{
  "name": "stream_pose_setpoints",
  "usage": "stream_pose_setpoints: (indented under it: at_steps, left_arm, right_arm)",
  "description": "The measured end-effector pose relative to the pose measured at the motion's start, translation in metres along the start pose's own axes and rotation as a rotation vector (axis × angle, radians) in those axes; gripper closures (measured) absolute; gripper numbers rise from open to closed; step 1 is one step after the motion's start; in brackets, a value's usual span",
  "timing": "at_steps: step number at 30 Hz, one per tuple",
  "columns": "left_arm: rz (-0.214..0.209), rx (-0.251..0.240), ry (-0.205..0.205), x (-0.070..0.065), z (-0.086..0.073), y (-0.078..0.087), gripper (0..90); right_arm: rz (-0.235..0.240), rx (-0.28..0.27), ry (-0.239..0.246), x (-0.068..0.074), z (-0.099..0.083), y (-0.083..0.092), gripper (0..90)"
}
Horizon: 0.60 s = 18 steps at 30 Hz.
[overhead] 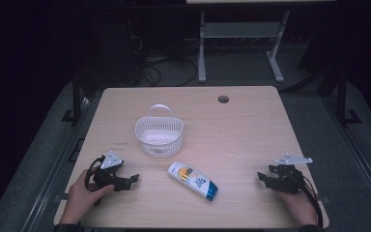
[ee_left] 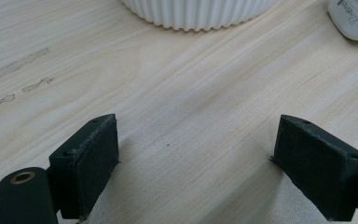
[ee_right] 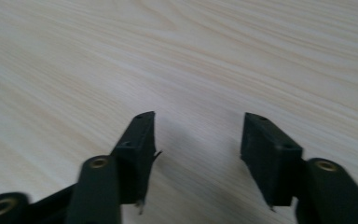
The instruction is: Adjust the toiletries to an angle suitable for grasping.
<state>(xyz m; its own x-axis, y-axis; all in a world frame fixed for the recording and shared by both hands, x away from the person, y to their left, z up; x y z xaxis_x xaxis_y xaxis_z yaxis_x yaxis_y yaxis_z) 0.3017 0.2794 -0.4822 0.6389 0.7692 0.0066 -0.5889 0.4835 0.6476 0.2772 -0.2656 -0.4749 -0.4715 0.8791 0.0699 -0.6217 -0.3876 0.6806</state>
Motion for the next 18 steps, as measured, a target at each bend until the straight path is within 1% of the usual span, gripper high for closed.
stream_pose_setpoints:
  at_steps: [1,2,4,6,11,12,13,14,15,16,18]
  left_arm:
    - [0.0,0.0,0.0,0.0,0.0,0.0,13.1]
    - [0.0,0.0,0.0,0.0,0.0,0.0,13.1]
    - [0.0,0.0,0.0,0.0,0.0,0.0,13.1]
    - [0.0,0.0,0.0,0.0,0.0,0.0,13.1]
    - [0.0,0.0,0.0,0.0,0.0,0.0,13.1]
    - [0.0,0.0,0.0,0.0,0.0,0.0,13.1]
    - [0.0,0.0,0.0,0.0,0.0,0.0,13.1]
    - [0.0,0.0,-0.001,0.0,0.0,0.0,13.1]
    - [0.0,0.0,0.0,0.0,0.0,0.0,13.1]
    - [0.0,0.0,0.0,0.0,0.0,0.0,13.1]
    - [0.0,0.0,0.0,0.0,0.0,0.0,13.1]
  right_arm:
    - [0.0,0.0,0.0,0.0,0.0,0.0,47.4]
    - [0.026,-0.003,0.006,0.002,0.001,0.001,56.8]
    - [0.062,-0.004,0.01,0.005,0.002,0.001,63.0]
    - [0.092,-0.002,0.002,0.008,0.003,0.002,69.5]
    - [0.138,-0.016,0.016,0.015,0.007,0.005,85.0]
    - [0.138,-0.016,0.016,0.015,0.007,0.005,85.0]
    - [0.138,-0.011,0.01,0.017,0.008,0.005,87.5]
    - [0.145,-0.008,0.016,0.018,0.008,0.005,89.5]
    - [0.153,-0.003,0.014,0.019,0.009,0.006,89.5]
    - [0.166,-0.014,0.013,0.021,0.01,0.007,89.6]
    - [0.173,-0.013,0.013,0.023,0.011,0.008,89.6]
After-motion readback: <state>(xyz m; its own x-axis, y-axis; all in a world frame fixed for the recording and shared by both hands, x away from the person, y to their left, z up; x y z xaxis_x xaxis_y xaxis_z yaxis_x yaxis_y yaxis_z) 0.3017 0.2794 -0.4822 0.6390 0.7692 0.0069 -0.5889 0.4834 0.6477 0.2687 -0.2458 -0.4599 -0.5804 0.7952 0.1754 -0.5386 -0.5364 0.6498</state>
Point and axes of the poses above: each handheld gripper's, and its own axes: y roughly backward along the jaws, z roughly out of its top, x roughly to its left, the point moved 1 cm from there along -y, roughly forward along the jaws, and after that the axes turned 3 degrees about -x, right-handed, at the moved point
